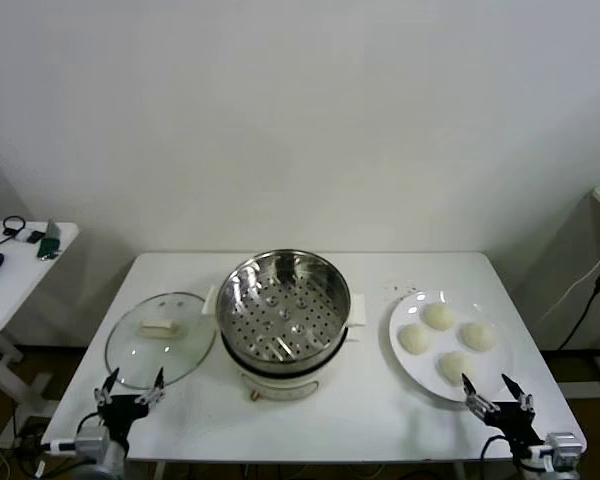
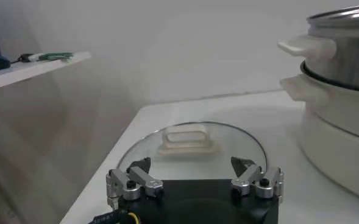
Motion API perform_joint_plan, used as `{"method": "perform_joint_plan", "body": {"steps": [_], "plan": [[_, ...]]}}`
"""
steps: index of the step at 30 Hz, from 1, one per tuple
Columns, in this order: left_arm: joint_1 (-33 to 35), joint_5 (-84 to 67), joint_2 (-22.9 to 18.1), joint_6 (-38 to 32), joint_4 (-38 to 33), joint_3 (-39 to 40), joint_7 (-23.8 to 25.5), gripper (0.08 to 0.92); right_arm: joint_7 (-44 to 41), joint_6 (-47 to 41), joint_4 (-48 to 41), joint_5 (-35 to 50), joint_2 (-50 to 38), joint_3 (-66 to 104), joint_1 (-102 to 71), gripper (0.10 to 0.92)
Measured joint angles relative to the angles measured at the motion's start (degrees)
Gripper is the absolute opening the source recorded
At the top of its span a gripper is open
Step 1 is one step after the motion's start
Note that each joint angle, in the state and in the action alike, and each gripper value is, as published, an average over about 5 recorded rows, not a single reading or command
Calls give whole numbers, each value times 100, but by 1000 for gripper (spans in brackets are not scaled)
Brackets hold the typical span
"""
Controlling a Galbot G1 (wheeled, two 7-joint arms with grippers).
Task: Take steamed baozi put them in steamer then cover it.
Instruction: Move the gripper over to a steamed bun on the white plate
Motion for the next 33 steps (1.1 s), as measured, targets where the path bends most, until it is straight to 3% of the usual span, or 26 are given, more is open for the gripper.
{"method": "perform_joint_plan", "body": {"steps": [8, 14, 23, 33], "plan": [[-2, 0, 50, -50, -56, 42, 29, 823, -108, -481, -566, -136, -714, -846, 1644, 823], [-43, 5, 27, -65, -101, 106, 49, 823, -743, -948, -1239, -367, -1505, -2225, 3416, 823], [-2, 73, -110, -107, -211, 201, 51, 823, -2948, -735, -2400, -1273, -2463, -5232, 6572, 823], [33, 135, -255, -146, -240, 211, 35, 823, -5191, 179, -3827, -1682, -2366, -8794, 9907, 823]]}}
